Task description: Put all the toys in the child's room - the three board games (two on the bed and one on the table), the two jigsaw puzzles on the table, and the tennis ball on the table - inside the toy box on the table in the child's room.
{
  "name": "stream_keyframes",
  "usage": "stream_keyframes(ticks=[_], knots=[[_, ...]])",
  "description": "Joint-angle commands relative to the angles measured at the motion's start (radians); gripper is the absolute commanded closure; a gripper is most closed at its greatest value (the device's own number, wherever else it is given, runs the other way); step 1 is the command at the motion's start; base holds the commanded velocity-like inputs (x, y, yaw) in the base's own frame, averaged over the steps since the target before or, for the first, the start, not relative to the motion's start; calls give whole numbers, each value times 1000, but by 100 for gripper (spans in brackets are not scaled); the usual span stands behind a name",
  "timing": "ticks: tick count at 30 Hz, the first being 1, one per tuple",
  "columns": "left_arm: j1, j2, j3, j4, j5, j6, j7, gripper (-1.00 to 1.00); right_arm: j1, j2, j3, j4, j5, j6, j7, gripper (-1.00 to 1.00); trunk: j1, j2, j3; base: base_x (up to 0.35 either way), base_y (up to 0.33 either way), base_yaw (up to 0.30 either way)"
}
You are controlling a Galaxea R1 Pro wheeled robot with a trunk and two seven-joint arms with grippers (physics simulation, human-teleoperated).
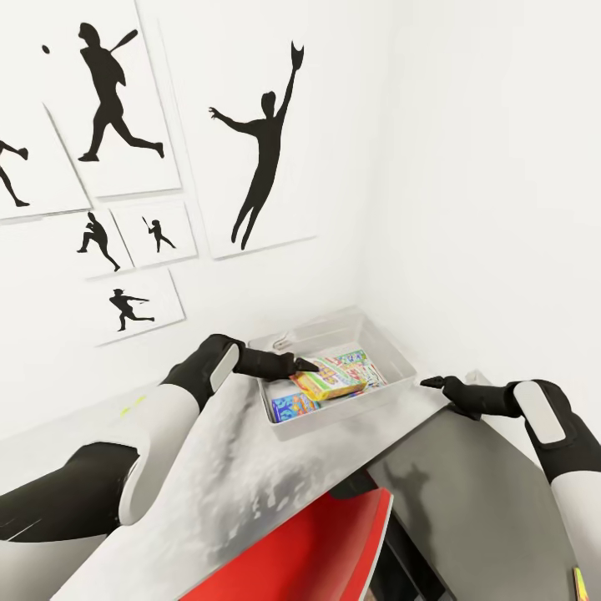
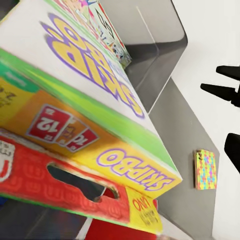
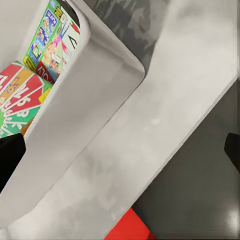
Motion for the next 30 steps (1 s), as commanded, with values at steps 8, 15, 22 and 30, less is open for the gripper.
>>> stream_keyframes(ticks=[8, 15, 22, 30], knots=[[-1, 16, -6, -5, 9, 14, 2, -100, 3, -3, -2, 0, 0, 5, 1, -100, 1, -2, -2, 0, 0, 0], [-1, 35, -7, -47, 8, 23, 2, -100, 3, -3, -2, 0, 0, 5, 1, -100, 1, -2, -2, 0, 0, 0], [-1, 47, -7, -122, 9, 56, 2, -100, 3, -2, -2, 0, 0, 5, 2, -100, 1, -2, -2, 0, 0, 0], [-1, 53, -6, -128, 9, 58, 2, -100, 3, -2, -2, 0, 0, 5, 2, -100, 1, -2, -2, 0, 0, 0]])
